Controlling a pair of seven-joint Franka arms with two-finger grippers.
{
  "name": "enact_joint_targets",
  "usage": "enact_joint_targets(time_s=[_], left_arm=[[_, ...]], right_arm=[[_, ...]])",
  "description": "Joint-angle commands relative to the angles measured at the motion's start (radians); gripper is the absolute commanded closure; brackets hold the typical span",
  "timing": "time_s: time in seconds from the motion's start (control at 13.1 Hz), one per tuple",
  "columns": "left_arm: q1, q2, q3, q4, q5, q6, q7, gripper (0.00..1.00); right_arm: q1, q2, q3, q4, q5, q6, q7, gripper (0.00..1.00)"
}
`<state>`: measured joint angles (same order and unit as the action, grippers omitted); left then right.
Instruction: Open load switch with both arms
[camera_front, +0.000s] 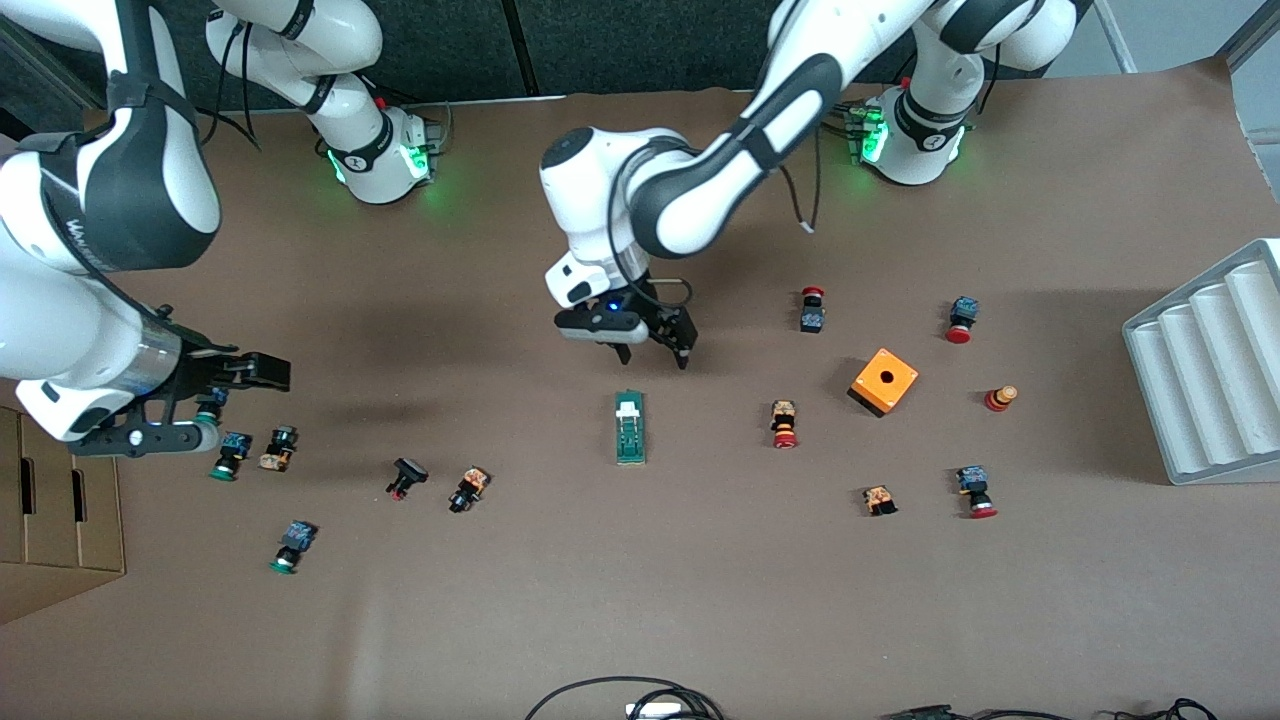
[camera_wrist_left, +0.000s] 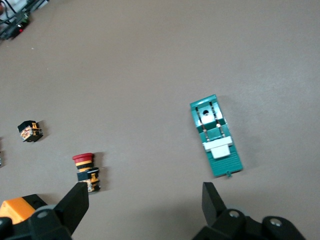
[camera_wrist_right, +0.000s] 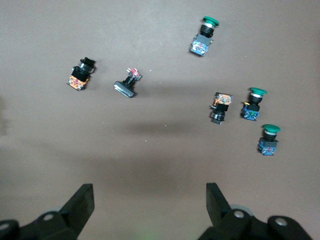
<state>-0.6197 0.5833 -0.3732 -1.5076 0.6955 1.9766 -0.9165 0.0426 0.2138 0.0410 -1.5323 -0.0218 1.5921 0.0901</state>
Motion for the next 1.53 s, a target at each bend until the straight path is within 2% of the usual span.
enact_joint_targets(time_s=[0.0,0.31,0.61,0.84,0.99,1.15,1.45], left_arm=[[0.064,-0.071,-0.004,-0.017,-0.108,0.007,0.148,0.00],[0.148,-0.137,-0.006,-0.019,-0.217,-0.002,0.281,0.00],[0.256,-0.220,-0.004,-0.017,-0.376,-0.041,0.455,0.00],[0.267,-0.270,0.017,-0.011,-0.415,-0.128,0.536,0.00],[0.267,-0.301,0.097,-0.010,-0.497,-0.134,0.635,0.00],[0.265,-0.335,0.187,-0.010,-0.601,-0.137,0.723,0.00],[0.267,-0.376,0.311,0.046,-0.622,-0.293,0.835,0.00]], right_arm=[[-0.035,-0.001,0.007,0.011,-0.009,-0.014,-0.013,0.00],[-0.035,0.002,0.008,0.011,-0.056,0.012,0.000,0.00],[-0.041,0.004,0.007,0.011,-0.047,0.022,0.000,0.00],[-0.093,-0.030,0.005,0.008,0.017,0.031,0.004,0.00],[-0.099,-0.082,0.003,-0.011,0.020,0.037,0.008,0.00],[-0.098,-0.149,0.003,-0.078,0.020,0.061,0.035,0.00],[-0.086,-0.220,0.007,-0.164,0.017,0.117,0.099,0.00]])
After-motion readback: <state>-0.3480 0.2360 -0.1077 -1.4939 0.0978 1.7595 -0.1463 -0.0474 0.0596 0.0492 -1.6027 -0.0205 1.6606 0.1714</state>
